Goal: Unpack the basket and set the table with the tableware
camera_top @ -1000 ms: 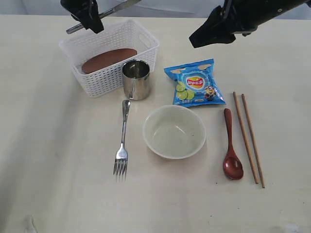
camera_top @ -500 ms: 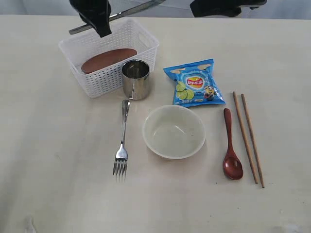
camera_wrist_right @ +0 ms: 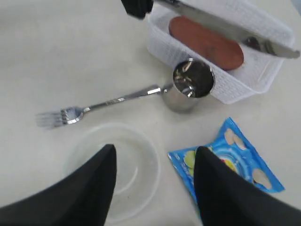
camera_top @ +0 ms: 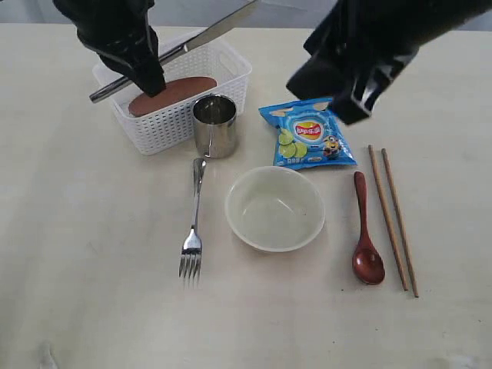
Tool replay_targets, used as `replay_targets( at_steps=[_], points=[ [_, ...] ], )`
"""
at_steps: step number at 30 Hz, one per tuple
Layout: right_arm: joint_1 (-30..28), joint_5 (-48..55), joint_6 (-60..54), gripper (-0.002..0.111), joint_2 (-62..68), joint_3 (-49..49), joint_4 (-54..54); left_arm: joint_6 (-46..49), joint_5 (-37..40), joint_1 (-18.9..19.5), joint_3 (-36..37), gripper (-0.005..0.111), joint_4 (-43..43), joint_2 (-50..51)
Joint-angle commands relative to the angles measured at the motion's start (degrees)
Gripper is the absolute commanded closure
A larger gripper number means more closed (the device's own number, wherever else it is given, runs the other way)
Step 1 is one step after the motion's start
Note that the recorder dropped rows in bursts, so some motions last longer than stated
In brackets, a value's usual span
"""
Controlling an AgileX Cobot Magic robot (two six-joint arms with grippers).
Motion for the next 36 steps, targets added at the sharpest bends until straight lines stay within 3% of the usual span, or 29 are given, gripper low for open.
replay_targets(
  at_steps=[1,6,9,13,17,21,29,36],
  points=[
    [11.3,-6.9,6.1,0.059,-4.0,5.0,-18.7,-1.1,0.0,-0.2,3.5,0.107,-2.6,-1.9],
    [24.2,-19.5,6.4,0.059,-7.6,12.5,-34.2,-1.1,0.0,-2.4,5.1,0.107,-2.9,-2.3],
    [29.2,-28.1,8.6,0.059,-8.0,17.3,-46.5,-0.7,0.0,-4.6,5.1,0.107,-3.9,-2.5],
    [30.7,-34.4,21.7,0.059,-8.0,22.6,-66.1,-0.7,0.0,-7.2,5.1,0.107,-3.9,-3.0],
    [30.7,-33.9,41.1,0.059,-8.0,25.2,-88.1,-0.7,0.0,-8.9,5.1,0.107,-4.0,-3.6],
    [30.7,-33.5,55.2,0.059,-8.0,25.8,-100.6,-0.7,0.0,-10.4,5.1,0.107,-4.0,-3.7],
    [30.7,-27.2,59.4,0.059,-8.0,25.8,-101.7,1.4,0.0,-11.6,5.1,0.107,-8.9,-3.7],
    [30.7,-29.0,59.4,0.059,-8.0,25.8,-100.4,2.6,0.0,-11.6,5.1,0.107,-11.5,-3.7]
  ],
)
